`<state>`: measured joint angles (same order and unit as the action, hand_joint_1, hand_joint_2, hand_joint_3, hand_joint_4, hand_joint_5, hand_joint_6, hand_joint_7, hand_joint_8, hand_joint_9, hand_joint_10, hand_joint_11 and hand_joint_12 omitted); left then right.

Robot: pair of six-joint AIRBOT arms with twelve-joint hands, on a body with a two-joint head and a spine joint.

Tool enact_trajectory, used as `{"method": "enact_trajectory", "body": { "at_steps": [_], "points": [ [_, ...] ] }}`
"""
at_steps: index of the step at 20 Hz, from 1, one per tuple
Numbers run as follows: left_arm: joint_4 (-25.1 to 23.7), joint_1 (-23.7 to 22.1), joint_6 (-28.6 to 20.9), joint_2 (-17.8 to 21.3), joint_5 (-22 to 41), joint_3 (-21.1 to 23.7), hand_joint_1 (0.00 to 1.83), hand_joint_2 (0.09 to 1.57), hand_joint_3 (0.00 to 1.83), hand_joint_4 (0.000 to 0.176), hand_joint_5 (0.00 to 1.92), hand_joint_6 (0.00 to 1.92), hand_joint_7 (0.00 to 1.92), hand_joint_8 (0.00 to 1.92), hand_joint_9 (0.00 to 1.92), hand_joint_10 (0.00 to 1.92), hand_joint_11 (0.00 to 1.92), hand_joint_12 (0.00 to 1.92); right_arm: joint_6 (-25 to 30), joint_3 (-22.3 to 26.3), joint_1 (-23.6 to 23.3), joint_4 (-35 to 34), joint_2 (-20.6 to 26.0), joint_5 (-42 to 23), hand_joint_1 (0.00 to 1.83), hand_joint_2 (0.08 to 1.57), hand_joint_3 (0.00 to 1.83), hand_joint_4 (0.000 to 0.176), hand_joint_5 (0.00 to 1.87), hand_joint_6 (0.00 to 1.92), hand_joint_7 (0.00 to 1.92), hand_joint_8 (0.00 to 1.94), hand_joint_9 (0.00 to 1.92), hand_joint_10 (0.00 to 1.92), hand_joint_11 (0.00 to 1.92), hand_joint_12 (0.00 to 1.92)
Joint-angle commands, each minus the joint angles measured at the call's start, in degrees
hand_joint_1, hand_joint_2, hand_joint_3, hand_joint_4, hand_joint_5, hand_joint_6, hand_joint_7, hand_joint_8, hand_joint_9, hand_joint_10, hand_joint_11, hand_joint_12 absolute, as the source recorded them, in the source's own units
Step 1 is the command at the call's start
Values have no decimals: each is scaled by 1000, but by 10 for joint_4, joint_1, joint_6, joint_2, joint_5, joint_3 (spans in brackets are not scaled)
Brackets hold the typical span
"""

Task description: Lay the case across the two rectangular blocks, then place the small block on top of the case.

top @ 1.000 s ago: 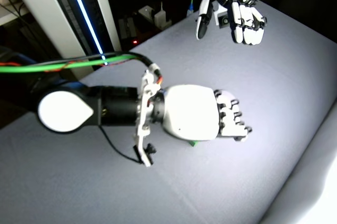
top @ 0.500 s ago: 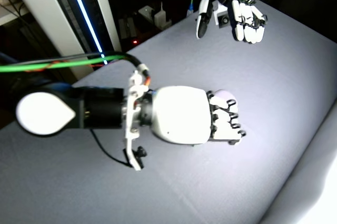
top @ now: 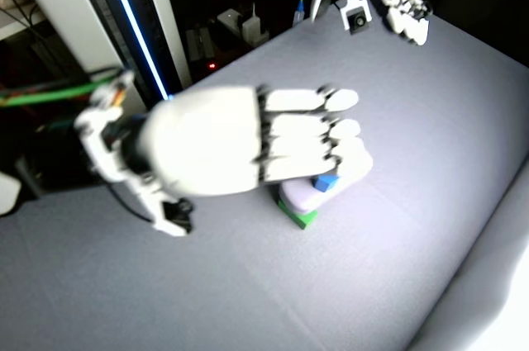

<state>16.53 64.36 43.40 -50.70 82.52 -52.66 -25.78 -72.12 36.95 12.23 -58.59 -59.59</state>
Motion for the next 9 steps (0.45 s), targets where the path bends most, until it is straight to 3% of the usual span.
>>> {"method": "enact_trajectory", "body": {
  "at_steps": [1, 2, 3, 4, 5, 6, 7, 9],
  "points": [
    [-5, 0, -2, 8, 84, 4, 0, 1095, 0, 35, 0, 0, 0, 0, 2, 0, 0, 523, -6, 9, 9, -41, 7, -133, 193, 1377, 14, 73, 126, 2, 217, 0, 237, 1, 0, 571],
    [-4, 4, 0, 11, 93, 6, 0, 1086, 0, 67, 0, 0, 0, 0, 0, 0, 0, 491, -11, 20, 36, -63, 10, -167, 80, 1379, 6, 91, 80, 0, 160, 0, 176, 1, 0, 386],
    [-1, 8, 1, 13, 101, 9, 0, 1070, 0, 102, 0, 0, 0, 0, 0, 0, 0, 97, -13, 30, 62, -85, 11, -199, 15, 1326, 0, 133, 31, 0, 92, 0, 117, 0, 0, 297],
    [2, 11, 3, 14, 109, 11, 0, 1051, 0, 116, 0, 0, 0, 0, 0, 0, 0, 19, -14, 40, 95, -114, 11, -237, 2, 1304, 0, 123, 37, 3, 94, 3, 112, 2, 0, 299],
    [4, 13, 5, 15, 115, 12, 0, 1024, 0, 140, 0, 0, 0, 0, 0, 0, 0, 0, -15, 50, 126, -137, 13, -268, 0, 1261, 0, 134, 35, 0, 59, 0, 56, 0, 0, 265],
    [4, 14, 6, 16, 117, 13, 0, 1024, 0, 140, 0, 0, 0, 0, 0, 0, 0, 0, -15, 55, 138, -146, 16, -280, 0, 1261, 0, 134, 35, 0, 59, 0, 56, 0, 0, 265],
    [4, 15, 11, 19, 122, 17, 0, 1057, 0, 129, 0, 0, 0, 0, 0, 0, 0, 0, -15, 66, 165, -164, 29, -305, 0, 1255, 0, 131, 40, 1, 57, 0, 38, 2, 0, 219],
    [4, 19, 14, 24, 134, 22, 0, 1099, 17, 106, 0, 0, 0, 0, 0, 0, 0, 0, -16, 80, 198, -182, 33, -336, 0, 1225, 0, 147, 111, 7, 118, 7, 82, 9, 0, 324]
  ]
}}
